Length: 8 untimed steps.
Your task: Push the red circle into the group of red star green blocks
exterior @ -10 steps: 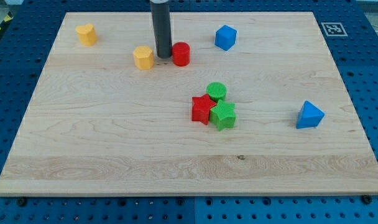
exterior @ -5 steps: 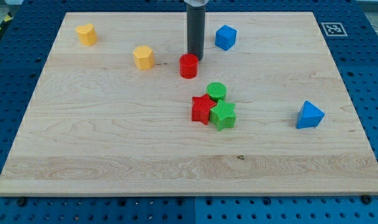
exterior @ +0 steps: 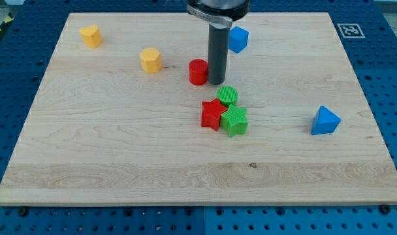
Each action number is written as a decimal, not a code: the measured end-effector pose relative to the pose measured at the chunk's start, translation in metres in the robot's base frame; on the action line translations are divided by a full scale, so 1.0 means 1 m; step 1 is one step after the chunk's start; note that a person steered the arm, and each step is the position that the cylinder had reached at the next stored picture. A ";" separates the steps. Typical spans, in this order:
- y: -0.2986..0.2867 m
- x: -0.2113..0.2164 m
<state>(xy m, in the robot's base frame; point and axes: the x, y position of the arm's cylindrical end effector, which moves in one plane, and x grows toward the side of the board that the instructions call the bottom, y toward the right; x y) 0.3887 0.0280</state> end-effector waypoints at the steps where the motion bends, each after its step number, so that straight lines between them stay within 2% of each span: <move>1: -0.001 -0.037; 2: -0.015 -0.062; 3: -0.039 -0.055; 5: -0.041 0.018; 6: -0.043 0.012; 7: -0.070 -0.009; 8: -0.096 -0.002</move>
<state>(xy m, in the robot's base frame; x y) 0.3865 -0.0679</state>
